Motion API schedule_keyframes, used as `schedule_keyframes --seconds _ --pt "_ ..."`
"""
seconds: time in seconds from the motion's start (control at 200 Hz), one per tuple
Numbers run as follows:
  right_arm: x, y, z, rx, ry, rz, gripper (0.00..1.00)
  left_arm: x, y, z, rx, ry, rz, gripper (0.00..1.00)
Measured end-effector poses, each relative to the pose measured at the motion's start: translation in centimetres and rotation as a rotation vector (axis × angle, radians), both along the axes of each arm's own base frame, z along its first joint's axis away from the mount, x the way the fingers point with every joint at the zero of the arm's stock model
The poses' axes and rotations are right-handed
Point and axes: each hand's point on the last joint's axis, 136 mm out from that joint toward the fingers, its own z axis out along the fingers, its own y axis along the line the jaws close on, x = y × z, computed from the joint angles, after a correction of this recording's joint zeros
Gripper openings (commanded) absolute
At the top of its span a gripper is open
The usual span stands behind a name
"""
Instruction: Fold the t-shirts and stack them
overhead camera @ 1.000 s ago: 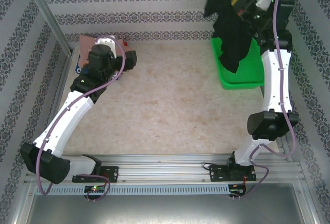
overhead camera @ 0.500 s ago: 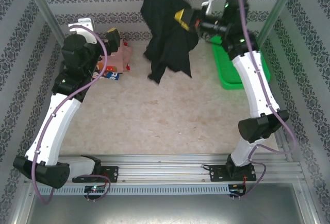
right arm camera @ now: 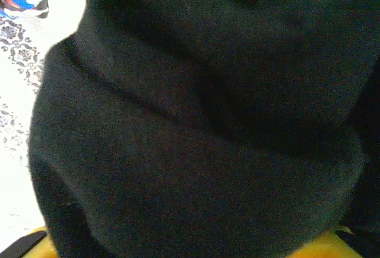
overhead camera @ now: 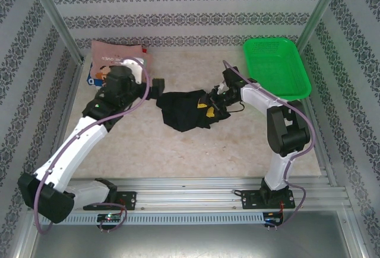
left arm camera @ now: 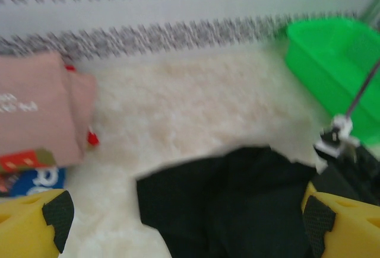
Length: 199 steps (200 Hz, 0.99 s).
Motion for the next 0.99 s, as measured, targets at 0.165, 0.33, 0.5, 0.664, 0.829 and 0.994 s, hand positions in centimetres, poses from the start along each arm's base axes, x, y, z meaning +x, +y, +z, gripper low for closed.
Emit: schedule_keyframes --seconds 0.165,0.33,0.5,0.664,0.829,0.994 --pt "0.1 -1.8 1.2 -0.106 -0.114 0.025 0.66 -0.7 -3.5 -3.2 0.017 0.096 -0.102 1.00" --pt "-0.7 -7.2 3.8 -0.243 -0.217 -0.039 0.66 -1.5 -5.9 -5.2 0.024 0.163 -0.176 1.00" --pt "-4.2 -12.1 1.1 -0.338 -0.144 -0.125 0.63 -2.2 -9.1 -8.0 0.050 0.262 -0.268 0.99" --pt "-6.0 -12.4 -2.5 -0.386 -0.053 -0.103 0.55 -2.9 -10.6 -12.2 0.073 0.408 -0.310 0.98" --pt "-4.9 -12.6 -5.3 -0.423 -0.033 -0.106 0.47 -3.3 -10.9 -13.6 0.042 0.469 -0.301 1.00" --pt "-3.4 -12.8 -8.0 -0.447 -0.017 -0.118 0.42 -3.7 -10.8 -13.2 -0.001 0.460 -0.285 1.00"
